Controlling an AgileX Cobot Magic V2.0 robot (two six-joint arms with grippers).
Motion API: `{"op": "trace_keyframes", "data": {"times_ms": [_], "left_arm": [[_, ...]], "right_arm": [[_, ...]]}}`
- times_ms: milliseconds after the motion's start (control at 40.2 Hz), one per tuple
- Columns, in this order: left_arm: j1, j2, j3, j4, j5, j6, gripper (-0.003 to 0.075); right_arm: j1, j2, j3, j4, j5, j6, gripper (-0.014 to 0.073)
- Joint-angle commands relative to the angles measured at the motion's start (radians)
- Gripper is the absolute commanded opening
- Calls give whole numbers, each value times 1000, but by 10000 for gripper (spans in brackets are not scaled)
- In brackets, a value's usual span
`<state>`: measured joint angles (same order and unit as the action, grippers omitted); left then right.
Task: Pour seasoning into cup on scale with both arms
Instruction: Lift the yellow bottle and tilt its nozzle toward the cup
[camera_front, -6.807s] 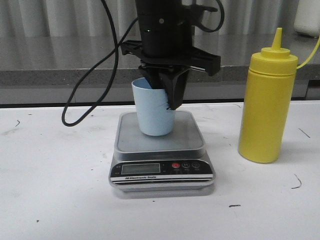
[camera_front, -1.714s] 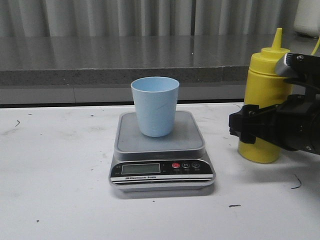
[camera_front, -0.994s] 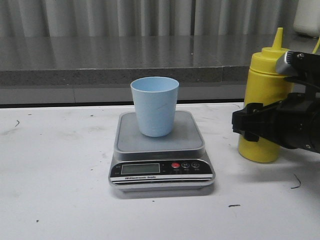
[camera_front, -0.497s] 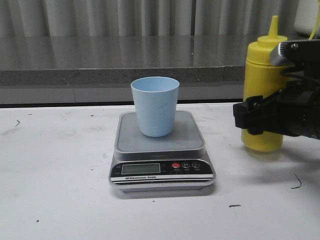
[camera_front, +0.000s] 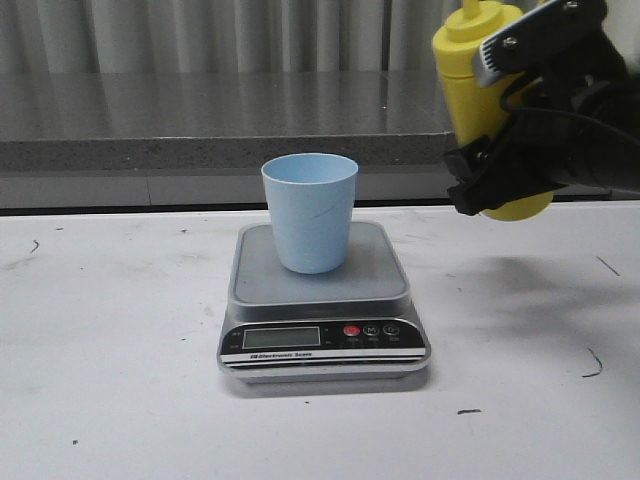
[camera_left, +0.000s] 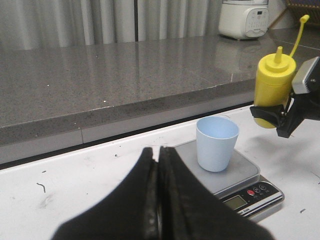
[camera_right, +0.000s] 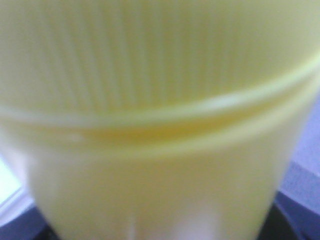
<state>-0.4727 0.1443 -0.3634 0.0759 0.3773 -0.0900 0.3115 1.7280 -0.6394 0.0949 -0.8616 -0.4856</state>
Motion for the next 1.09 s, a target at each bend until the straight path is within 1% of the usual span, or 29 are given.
{"op": "trace_keyframes", "data": {"times_ms": [0, 174, 422, 621, 745, 845, 1068], "left_arm": [[-1, 10, -26, -6, -84, -6, -20], [-1, 10, -26, -6, -84, -6, -20], [-1, 10, -26, -6, -84, -6, -20], [-1, 10, -26, -6, -84, -6, -20], [-1, 10, -26, -6, -84, -6, -20], [-1, 10, -26, -6, -84, -6, -20], [-1, 10, -26, -6, -84, -6, -20]], "right_arm": [[3, -50, -88, -16, 2, -137, 218], [3, -50, -167, -16, 83, -360, 218], [3, -27, -266, -15, 185, -644, 218], [3, 9, -304, -11, 172, -871, 218], [3, 14, -326, 30, 144, -1007, 218], [3, 14, -347, 51, 103, -1077, 218], [3, 14, -357, 35, 2, -1085, 218]]}}
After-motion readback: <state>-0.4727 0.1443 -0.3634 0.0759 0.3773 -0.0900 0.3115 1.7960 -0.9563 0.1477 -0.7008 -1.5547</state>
